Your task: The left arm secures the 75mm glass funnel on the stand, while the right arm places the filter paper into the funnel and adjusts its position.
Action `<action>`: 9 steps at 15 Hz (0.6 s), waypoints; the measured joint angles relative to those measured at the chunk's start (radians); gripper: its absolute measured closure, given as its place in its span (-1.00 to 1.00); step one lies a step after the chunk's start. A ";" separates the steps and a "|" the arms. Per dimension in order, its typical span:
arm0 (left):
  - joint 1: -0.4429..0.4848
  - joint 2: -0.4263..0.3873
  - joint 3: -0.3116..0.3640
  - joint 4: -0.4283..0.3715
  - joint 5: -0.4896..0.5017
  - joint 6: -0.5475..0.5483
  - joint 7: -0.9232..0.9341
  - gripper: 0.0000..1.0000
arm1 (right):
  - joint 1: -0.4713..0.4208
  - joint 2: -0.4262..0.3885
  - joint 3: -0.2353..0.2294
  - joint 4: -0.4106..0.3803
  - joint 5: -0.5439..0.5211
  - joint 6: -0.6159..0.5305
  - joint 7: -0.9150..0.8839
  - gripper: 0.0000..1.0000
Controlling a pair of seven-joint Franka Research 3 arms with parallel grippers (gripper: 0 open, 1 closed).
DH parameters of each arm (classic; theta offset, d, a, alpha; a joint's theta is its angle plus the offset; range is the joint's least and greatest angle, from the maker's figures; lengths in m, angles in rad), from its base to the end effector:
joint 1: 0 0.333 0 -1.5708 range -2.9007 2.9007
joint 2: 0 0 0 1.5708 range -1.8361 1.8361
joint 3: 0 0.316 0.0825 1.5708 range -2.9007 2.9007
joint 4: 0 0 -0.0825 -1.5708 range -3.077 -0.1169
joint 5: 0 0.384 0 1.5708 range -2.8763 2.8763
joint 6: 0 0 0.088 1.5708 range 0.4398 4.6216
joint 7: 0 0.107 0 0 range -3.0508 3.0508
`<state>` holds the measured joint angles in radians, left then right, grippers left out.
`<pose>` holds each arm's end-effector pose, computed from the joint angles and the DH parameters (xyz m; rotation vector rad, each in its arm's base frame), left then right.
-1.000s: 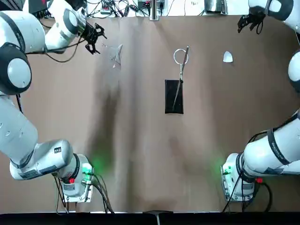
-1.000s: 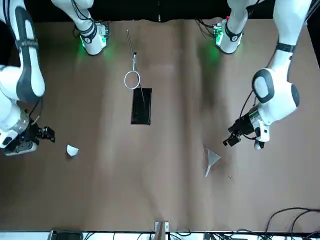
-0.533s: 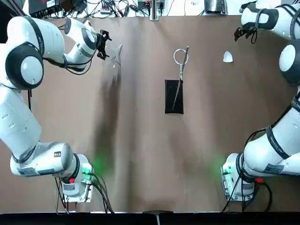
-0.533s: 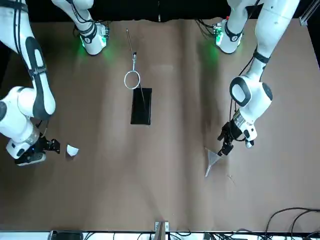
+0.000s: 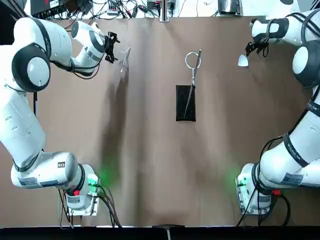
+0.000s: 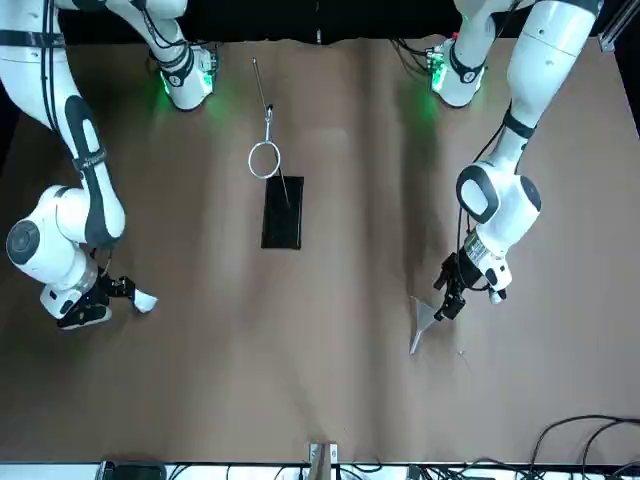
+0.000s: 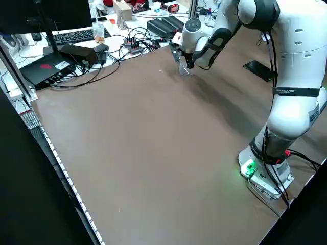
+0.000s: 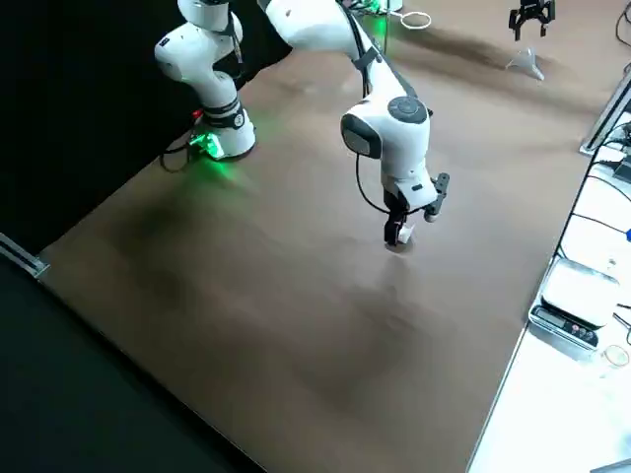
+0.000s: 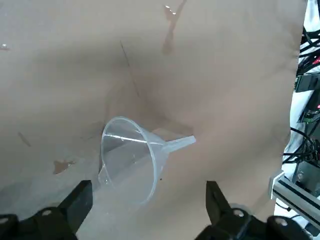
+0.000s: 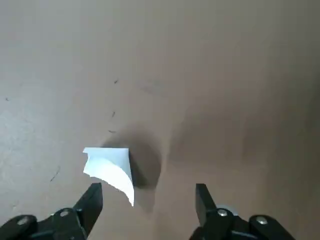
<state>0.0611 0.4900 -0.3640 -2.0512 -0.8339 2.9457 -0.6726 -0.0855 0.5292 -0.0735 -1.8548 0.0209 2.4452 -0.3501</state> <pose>0.6019 -0.1281 0.2369 2.0844 1.4877 0.1063 0.6414 -0.0997 0.2413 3.0890 0.2891 0.0853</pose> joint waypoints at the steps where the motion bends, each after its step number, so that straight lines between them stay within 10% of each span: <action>1: 0.000 0.005 0.000 0.005 0.000 0.001 0.000 -1.00 | 0.000 0.003 0.000 -0.001 0.000 0.000 -0.007 -0.67; 9: -0.036 0.059 0.001 0.070 0.001 0.006 0.001 -0.69 | 0.003 0.031 0.004 -0.015 0.000 0.013 -0.036 -0.43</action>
<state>0.0253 0.5494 -0.3630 -1.9814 -0.8331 2.9513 -0.6715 -0.0827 0.5604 -0.0698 -1.8698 0.0209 2.4583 -0.3865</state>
